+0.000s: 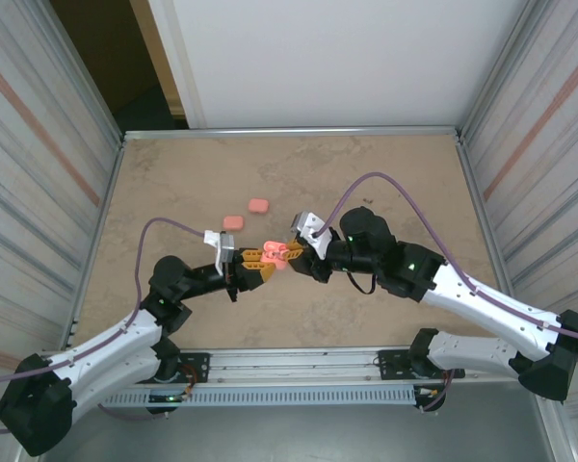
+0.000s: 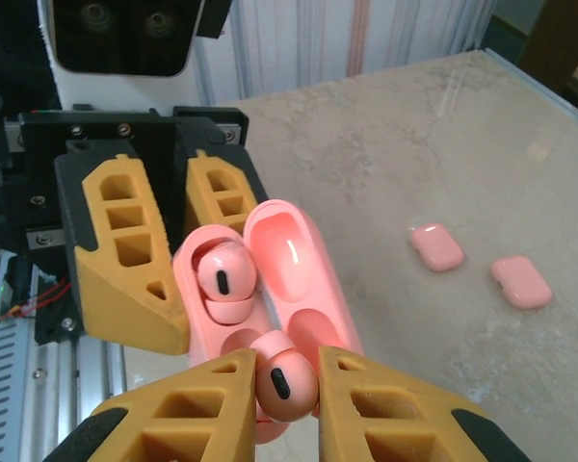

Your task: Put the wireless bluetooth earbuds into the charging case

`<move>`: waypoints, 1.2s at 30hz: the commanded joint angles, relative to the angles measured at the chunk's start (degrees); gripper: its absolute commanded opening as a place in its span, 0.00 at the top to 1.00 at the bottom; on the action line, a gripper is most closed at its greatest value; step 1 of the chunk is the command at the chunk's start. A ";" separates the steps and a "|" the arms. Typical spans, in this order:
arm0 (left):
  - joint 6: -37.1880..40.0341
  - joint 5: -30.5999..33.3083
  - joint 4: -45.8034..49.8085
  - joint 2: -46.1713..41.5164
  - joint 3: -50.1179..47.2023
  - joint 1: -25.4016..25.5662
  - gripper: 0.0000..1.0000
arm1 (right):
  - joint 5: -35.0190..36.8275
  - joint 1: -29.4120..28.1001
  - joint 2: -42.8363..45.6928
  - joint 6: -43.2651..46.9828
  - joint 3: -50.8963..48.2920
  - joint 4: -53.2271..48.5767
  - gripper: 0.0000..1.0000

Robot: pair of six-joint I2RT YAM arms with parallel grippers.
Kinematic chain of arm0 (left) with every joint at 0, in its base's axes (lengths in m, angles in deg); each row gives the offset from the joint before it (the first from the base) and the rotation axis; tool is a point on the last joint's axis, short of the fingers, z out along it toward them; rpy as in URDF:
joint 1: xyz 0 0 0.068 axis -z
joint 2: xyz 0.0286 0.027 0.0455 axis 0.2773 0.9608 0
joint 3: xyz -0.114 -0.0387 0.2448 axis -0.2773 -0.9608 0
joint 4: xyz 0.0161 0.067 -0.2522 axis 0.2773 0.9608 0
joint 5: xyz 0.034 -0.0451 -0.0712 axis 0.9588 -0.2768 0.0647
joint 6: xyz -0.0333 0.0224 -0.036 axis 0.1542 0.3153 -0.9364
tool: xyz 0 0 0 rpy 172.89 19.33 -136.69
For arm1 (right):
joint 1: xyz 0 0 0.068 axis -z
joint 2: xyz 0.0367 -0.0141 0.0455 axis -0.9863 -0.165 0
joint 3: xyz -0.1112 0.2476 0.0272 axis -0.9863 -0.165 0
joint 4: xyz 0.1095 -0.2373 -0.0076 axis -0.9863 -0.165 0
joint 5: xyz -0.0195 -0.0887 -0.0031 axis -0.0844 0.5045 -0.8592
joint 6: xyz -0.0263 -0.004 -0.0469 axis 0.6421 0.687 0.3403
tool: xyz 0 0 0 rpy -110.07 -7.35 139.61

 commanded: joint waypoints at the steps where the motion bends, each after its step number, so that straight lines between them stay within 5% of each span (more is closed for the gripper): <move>1: 1.35 -0.63 -2.19 -0.42 2.14 0.61 1.00 | -1.69 -0.40 0.92 -0.51 -0.74 0.71 0.78; 16: 1.70 -0.85 -2.77 0.07 1.92 0.63 1.00 | -1.50 -0.01 3.97 -4.23 3.13 0.34 0.50; 30: 1.53 -0.13 -4.51 -0.19 1.21 1.25 1.00 | -9.59 9.99 10.93 -20.35 -2.39 6.28 0.00; 36: 1.37 0.07 -4.87 -0.10 1.22 1.60 1.00 | -14.24 12.49 11.28 -25.42 -4.50 8.94 0.01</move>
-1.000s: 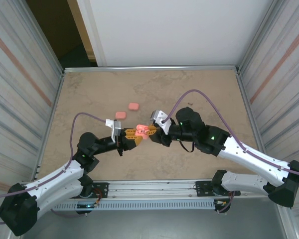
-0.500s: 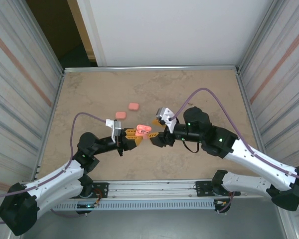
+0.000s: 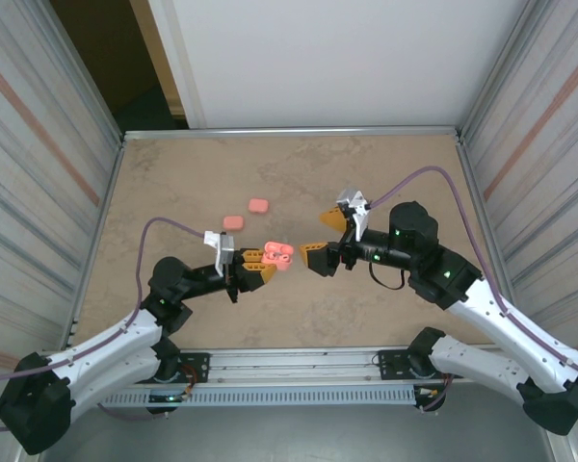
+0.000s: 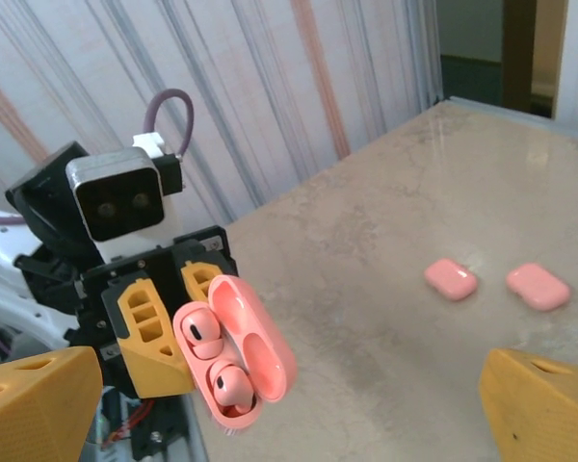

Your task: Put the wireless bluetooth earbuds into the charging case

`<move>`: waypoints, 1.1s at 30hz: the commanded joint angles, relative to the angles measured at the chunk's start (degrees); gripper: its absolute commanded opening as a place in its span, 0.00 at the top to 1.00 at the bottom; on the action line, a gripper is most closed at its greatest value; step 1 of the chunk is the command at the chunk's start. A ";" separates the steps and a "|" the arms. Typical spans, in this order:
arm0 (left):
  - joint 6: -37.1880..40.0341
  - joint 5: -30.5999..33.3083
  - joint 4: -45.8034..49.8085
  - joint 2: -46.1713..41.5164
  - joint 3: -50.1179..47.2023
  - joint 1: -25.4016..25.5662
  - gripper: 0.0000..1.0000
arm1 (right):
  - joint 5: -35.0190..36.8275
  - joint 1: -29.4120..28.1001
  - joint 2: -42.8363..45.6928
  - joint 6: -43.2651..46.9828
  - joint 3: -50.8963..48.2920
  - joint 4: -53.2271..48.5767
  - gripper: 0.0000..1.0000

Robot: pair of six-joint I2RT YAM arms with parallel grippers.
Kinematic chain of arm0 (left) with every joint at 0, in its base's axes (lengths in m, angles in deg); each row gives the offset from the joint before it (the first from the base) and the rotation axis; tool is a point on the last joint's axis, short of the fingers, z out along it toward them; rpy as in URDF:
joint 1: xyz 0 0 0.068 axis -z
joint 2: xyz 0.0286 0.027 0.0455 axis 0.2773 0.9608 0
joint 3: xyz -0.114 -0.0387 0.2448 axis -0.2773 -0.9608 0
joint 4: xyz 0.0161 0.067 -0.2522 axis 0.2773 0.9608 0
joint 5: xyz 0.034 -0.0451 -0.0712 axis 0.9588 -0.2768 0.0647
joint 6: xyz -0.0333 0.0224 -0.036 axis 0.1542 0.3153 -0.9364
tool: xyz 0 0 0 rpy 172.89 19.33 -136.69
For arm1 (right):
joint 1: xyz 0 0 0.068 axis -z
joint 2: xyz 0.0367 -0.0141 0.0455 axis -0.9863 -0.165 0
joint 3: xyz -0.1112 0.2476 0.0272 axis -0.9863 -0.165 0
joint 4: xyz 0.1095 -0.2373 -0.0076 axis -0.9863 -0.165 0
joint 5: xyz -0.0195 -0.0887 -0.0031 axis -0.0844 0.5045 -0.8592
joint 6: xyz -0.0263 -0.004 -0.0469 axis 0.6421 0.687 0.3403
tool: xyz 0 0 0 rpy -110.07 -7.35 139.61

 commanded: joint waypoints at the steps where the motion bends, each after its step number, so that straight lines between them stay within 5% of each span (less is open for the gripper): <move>1: 0.96 0.07 -3.27 -0.27 0.95 0.48 1.00 | -4.94 1.00 0.34 -5.49 -0.84 3.69 0.01; 25: 1.17 0.73 -3.23 0.21 1.35 1.10 1.00 | -16.63 -0.67 -9.96 -12.78 -2.12 11.05 0.01; 33: 1.44 1.51 -1.51 0.74 1.77 1.10 1.00 | -19.49 -2.01 -12.24 -12.06 0.20 10.70 0.21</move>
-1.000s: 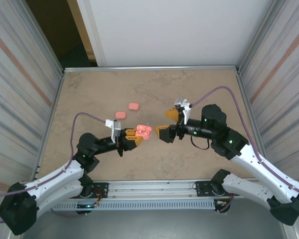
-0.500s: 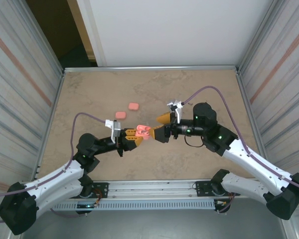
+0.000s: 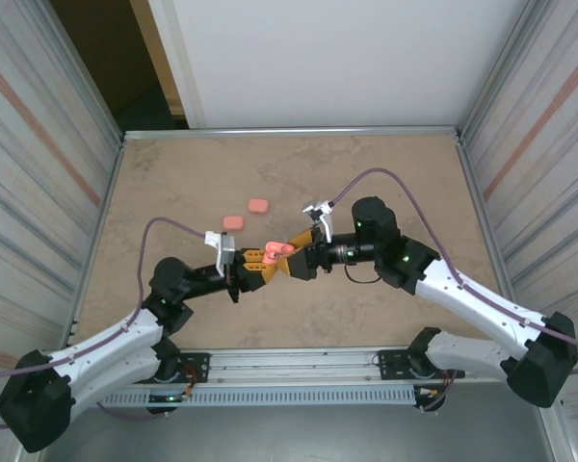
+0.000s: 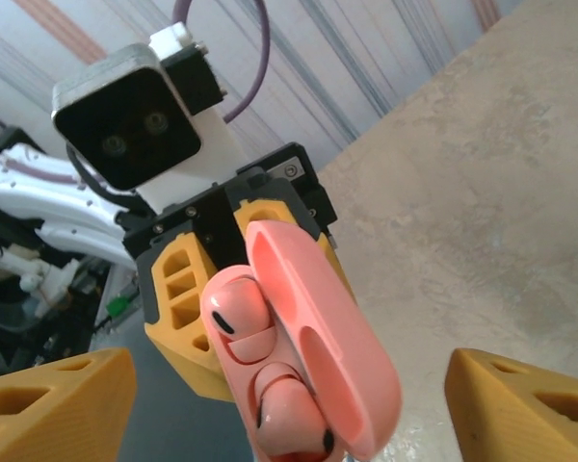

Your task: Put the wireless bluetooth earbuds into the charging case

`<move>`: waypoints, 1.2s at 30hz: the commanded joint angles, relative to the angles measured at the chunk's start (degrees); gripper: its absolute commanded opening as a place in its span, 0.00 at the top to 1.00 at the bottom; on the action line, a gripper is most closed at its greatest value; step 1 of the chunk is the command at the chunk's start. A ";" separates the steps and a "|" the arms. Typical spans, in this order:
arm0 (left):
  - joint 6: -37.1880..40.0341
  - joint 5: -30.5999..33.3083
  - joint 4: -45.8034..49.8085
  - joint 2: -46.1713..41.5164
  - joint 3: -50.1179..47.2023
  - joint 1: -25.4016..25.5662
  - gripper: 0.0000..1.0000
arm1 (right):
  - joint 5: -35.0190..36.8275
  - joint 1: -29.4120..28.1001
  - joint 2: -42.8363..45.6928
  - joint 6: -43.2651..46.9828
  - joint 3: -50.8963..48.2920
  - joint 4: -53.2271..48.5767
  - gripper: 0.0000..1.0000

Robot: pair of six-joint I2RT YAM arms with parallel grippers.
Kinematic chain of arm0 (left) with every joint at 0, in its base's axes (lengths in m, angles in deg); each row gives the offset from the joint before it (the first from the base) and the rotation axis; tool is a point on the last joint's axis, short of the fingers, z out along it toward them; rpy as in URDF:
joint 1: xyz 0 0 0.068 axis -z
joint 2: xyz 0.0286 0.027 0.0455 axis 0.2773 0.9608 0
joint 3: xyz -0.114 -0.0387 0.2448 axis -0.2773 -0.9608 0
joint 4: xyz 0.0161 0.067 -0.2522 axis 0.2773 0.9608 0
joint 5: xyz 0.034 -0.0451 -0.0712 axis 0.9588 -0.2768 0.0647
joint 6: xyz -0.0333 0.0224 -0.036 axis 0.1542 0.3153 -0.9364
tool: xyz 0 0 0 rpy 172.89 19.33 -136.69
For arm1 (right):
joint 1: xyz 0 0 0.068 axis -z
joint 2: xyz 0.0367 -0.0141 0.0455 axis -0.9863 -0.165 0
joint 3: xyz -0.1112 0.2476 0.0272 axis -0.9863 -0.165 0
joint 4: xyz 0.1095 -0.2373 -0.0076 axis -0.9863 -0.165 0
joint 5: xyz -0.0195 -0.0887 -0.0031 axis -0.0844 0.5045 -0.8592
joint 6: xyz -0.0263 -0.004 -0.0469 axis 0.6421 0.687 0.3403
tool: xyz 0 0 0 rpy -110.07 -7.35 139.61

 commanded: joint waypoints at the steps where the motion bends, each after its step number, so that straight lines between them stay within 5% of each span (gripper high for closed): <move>1: 1.61 0.85 -0.24 0.10 1.75 0.36 1.00 | -2.23 -0.45 0.39 0.33 3.04 1.03 0.23; 20: 3.59 4.07 4.64 0.20 2.10 0.36 1.00 | 0.01 -0.58 4.34 3.67 2.88 -2.86 0.29; 25: 4.25 5.52 8.60 0.48 3.00 0.36 1.00 | 7.85 0.71 6.43 4.77 3.42 -8.11 0.26; 36: 1.69 13.91 20.68 11.54 3.32 0.36 1.00 | 24.46 13.34 11.15 -1.48 -4.68 -15.08 0.08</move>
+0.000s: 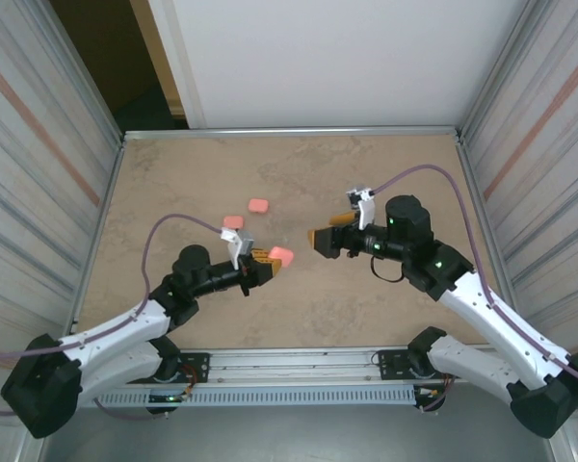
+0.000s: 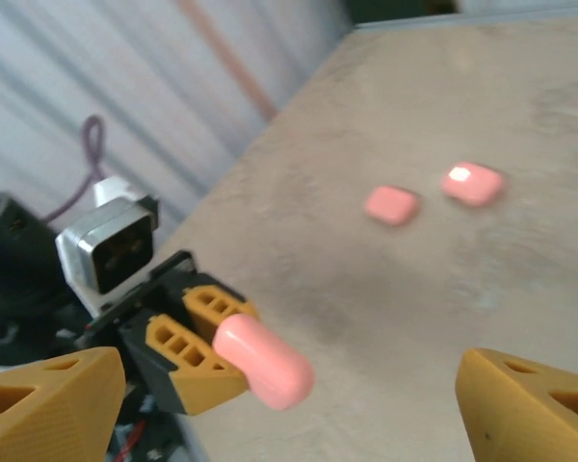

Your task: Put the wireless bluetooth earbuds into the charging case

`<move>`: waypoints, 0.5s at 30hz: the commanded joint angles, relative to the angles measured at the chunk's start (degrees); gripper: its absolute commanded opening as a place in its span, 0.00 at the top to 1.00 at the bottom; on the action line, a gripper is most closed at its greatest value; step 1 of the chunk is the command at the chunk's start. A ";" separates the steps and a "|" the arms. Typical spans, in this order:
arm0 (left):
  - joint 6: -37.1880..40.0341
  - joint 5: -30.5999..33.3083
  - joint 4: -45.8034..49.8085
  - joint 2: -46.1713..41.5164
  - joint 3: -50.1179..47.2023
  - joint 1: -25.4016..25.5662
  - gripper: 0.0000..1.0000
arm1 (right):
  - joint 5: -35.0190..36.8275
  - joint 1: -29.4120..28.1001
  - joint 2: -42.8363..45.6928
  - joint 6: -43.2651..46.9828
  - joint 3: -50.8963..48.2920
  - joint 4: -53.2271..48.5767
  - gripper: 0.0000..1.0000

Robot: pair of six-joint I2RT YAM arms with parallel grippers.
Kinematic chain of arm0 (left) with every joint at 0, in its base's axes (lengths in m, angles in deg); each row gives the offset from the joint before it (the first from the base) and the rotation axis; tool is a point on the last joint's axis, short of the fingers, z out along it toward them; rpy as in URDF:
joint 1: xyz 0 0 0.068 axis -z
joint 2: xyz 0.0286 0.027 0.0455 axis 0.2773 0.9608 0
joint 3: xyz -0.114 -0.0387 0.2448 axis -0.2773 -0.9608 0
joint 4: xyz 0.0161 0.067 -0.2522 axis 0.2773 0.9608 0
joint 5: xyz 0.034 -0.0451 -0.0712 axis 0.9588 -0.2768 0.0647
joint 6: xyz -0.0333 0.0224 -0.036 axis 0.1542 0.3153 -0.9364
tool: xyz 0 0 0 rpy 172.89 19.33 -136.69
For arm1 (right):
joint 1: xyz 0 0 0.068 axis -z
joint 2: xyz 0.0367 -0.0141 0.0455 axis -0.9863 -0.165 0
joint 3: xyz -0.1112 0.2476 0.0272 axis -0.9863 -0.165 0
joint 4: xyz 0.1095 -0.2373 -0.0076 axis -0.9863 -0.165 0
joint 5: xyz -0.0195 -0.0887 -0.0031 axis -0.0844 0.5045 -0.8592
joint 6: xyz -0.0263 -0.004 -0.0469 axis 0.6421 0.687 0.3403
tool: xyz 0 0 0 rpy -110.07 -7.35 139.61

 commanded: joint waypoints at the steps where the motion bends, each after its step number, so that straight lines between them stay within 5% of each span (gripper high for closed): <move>1: -1.74 3.00 2.11 4.62 0.81 0.36 1.00 | 6.10 3.32 1.00 -3.81 -4.26 -2.92 0.06; 15: -5.74 5.14 2.01 28.38 8.17 0.36 1.00 | 7.36 12.33 0.07 -6.47 -12.78 -2.92 0.01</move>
